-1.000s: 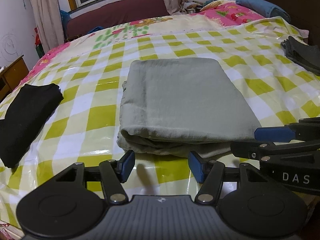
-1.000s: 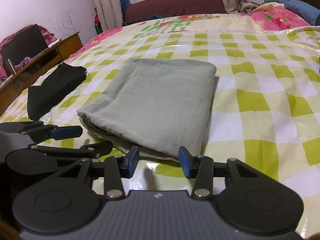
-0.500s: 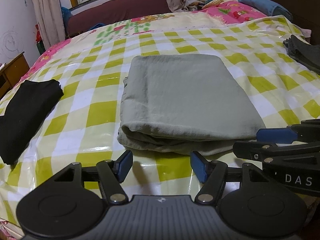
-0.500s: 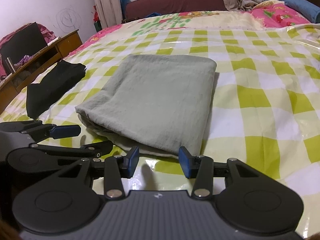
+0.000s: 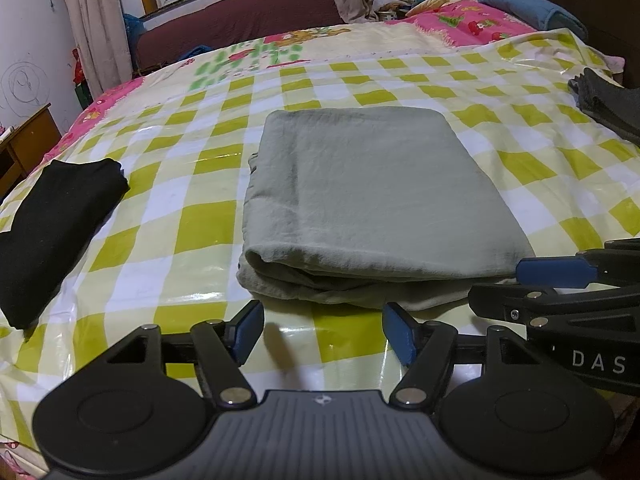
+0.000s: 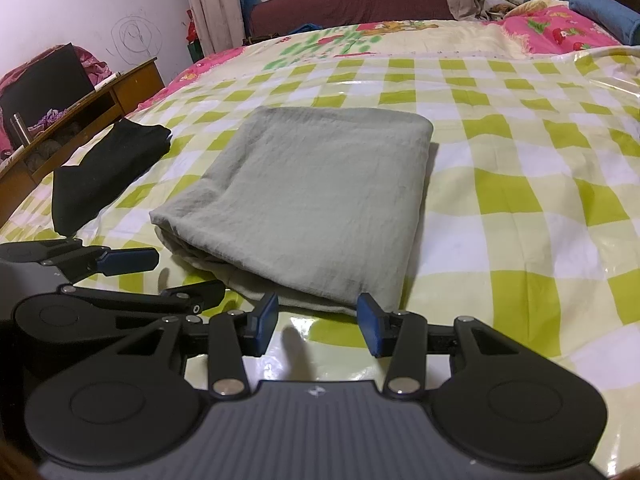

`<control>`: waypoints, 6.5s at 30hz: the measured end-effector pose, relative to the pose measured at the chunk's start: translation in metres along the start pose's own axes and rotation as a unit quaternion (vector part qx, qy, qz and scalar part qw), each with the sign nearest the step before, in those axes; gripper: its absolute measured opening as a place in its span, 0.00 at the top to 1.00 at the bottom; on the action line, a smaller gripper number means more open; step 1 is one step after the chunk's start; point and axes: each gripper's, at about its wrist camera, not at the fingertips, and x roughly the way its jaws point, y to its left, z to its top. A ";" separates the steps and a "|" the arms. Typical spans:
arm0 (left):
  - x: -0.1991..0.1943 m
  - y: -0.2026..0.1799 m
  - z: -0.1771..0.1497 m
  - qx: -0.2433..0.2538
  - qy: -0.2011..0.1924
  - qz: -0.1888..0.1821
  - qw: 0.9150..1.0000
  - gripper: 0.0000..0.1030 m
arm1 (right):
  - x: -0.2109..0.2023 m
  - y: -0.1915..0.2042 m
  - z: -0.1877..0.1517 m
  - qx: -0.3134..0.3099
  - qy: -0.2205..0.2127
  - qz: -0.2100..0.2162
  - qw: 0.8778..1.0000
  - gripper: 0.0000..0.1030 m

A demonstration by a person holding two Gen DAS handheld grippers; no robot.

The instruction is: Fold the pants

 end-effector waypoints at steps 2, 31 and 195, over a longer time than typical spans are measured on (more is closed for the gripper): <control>0.000 0.000 0.000 0.000 0.000 0.000 1.000 0.23 | 0.000 0.000 0.000 0.000 0.000 0.000 1.000 0.56; 0.001 -0.002 0.000 0.003 0.007 0.004 1.000 0.23 | 0.001 -0.002 -0.003 0.001 0.005 0.002 1.000 0.56; -0.006 0.003 0.002 -0.023 -0.018 -0.016 0.999 0.12 | -0.015 -0.006 0.003 -0.006 -0.030 -0.050 0.998 0.50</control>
